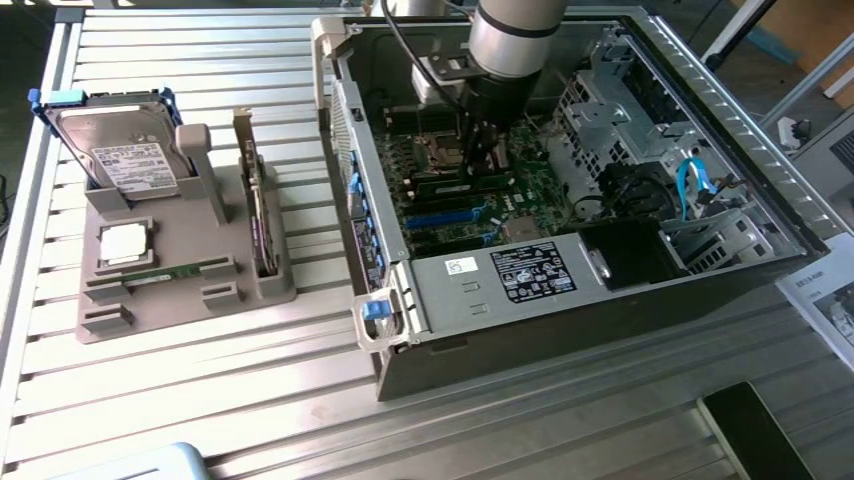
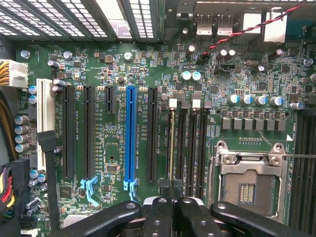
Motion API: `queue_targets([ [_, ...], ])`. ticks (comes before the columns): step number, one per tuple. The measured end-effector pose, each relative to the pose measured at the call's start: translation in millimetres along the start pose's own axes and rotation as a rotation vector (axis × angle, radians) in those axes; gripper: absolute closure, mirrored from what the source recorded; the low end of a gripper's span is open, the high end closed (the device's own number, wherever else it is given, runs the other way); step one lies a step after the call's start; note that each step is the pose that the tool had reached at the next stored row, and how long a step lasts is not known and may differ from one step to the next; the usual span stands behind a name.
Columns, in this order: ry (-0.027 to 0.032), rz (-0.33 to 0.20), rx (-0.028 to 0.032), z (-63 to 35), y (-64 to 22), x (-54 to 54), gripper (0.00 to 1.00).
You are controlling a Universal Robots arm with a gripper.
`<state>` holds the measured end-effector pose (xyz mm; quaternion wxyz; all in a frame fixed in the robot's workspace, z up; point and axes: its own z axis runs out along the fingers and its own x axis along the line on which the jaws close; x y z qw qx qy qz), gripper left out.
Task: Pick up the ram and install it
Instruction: 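Press down the ram until it locks into place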
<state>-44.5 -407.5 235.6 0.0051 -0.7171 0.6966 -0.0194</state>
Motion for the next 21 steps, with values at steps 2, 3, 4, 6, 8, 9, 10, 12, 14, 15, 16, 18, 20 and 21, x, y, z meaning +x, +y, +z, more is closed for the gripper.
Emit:
queue_targets([
  [2,0.0001,0.0,-0.0001,-2.7,-0.1,0.1,0.89],
  [3,0.0001,0.0,-0.0001,-5.5,-0.2,0.1,0.89],
  [4,0.0,0.0,-0.0001,-5.8,-0.2,0.1,0.89],
  [6,0.0,0.0,-0.0002,-5.8,-0.1,0.1,0.89],
  [8,0.0002,0.0,0.001,-5.9,4.3,0.1,0.89],
  [9,0.0002,0.0,0.0021,-6.0,7.8,-0.1,0.89],
  [10,0.0002,0.0,0.0036,-6.1,10.9,-0.2,0.89],
  [12,0.0003,0.0,0.0065,-6.3,16.3,-0.3,0.89],
  [14,0.0004,0.0,0.0095,-6.4,21.2,-0.5,0.89],
  [15,0.0005,0.0,0.0108,-6.6,23.9,-0.6,0.89],
  [16,0.0006,0.0,0.0127,-6.7,27.0,-0.6,0.89],
  [18,0.0006,0.0,0.0169,-6.8,32.8,-0.8,0.89],
  [20,0.0007,0.0,0.0211,-7.0,38.0,-1.0,0.89],
  [21,0.0008,0.0,0.0236,-7.1,41.3,-1.1,0.89],
])
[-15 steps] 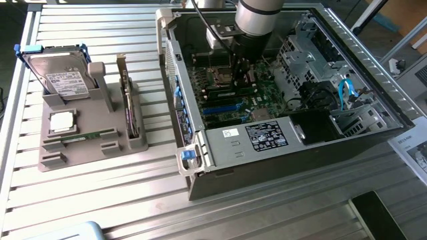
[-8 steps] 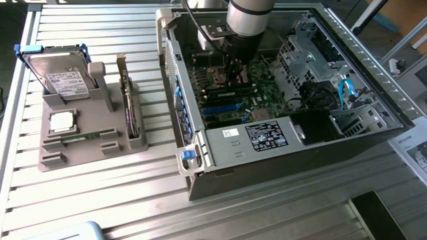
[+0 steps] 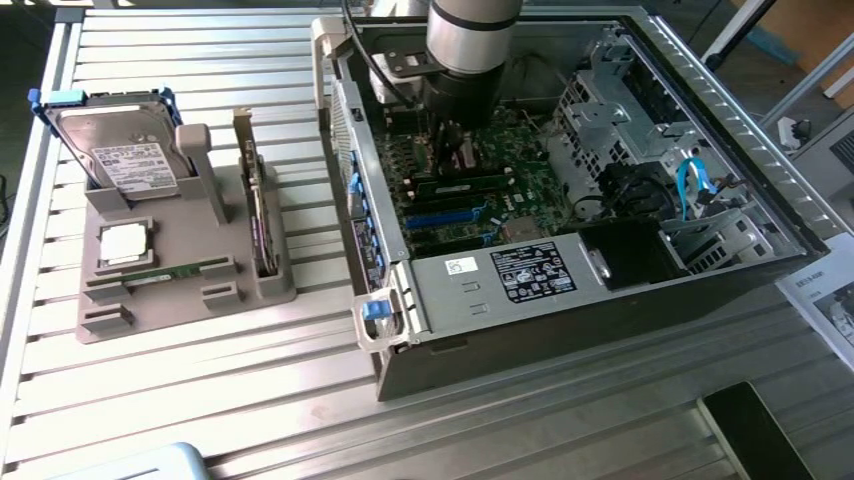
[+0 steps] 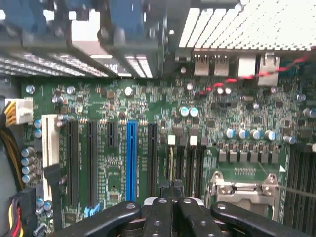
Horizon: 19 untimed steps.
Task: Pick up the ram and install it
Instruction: 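Press down the ram until it locks into place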
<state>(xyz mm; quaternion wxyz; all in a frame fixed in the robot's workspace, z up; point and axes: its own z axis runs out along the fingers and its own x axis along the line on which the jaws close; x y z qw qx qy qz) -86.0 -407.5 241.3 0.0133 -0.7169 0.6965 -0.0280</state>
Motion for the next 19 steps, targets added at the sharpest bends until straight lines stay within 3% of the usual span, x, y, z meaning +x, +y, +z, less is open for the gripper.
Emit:
queue_targets([
  [7,0.0006,0.0,0.0168,-1.1,18.8,-0.5,0.89],
  [11,0.0006,0.0,0.0167,-1.1,18.9,-0.5,0.89],
  [14,0.0001,0.0,-0.002,-0.9,15.7,-0.4,0.89],
  [16,-0.0004,0.0,-0.0203,-0.8,13.0,-0.4,0.89],
  [17,-0.0008,-0.001,-0.0323,-0.7,11.4,-0.3,0.89],
  [18,-0.0009,-0.001,-0.0383,-0.7,10.6,-0.3,0.89],
  [19,-0.0009,-0.001,-0.0383,-0.7,10.7,-0.3,0.89],
])
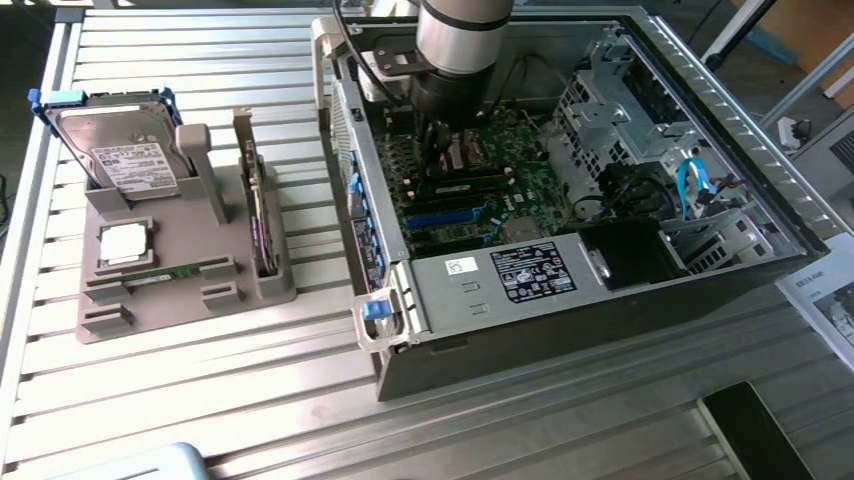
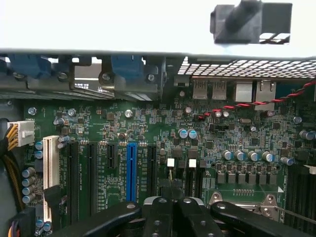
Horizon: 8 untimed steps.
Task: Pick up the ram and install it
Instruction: 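Press down the ram until it locks into place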
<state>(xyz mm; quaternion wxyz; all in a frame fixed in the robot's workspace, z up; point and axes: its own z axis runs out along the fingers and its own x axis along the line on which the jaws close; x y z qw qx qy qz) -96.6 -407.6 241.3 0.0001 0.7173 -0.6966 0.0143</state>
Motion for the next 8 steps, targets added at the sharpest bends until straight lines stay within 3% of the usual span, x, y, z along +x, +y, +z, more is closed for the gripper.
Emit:
queue_targets([
  [8,0.0,0.0,0.001,1.5,0.0,-0.1,0.89],
])
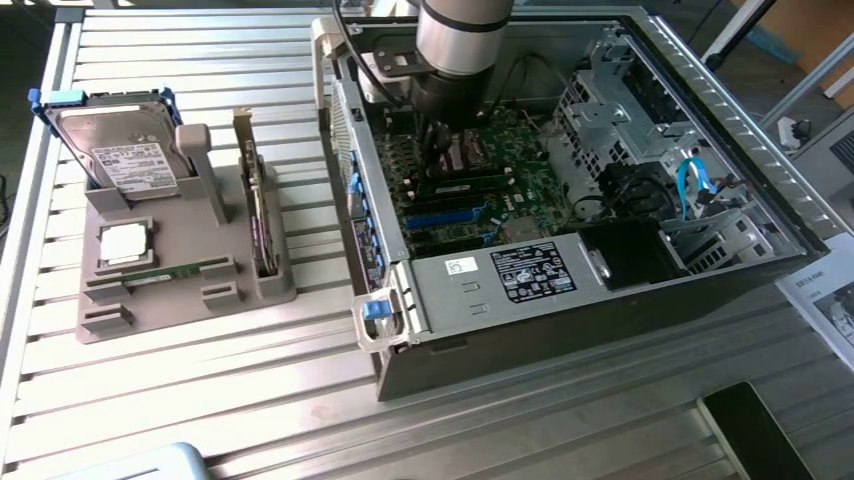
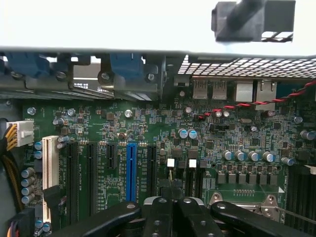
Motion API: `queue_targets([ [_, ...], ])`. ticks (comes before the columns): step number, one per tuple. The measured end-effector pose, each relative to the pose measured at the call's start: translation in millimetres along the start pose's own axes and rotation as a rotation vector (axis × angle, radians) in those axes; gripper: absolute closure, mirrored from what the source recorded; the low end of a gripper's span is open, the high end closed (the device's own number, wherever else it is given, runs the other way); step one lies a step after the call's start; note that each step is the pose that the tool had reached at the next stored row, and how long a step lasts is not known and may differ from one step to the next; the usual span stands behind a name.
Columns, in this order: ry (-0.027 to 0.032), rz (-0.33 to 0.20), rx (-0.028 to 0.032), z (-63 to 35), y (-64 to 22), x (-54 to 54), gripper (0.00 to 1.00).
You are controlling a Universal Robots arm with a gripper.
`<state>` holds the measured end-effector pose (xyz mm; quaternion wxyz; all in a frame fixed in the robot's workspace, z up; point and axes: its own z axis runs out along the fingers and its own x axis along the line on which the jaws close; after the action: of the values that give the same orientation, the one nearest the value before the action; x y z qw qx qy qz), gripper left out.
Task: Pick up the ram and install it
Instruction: 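Press down the ram until it locks into place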
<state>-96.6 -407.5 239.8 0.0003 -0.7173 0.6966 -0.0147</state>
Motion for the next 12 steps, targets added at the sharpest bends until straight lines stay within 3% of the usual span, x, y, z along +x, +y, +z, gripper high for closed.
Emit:
queue_targets([
  [12,0.0002,0.0,0.0032,3.7,0.1,0.0,0.89],
])
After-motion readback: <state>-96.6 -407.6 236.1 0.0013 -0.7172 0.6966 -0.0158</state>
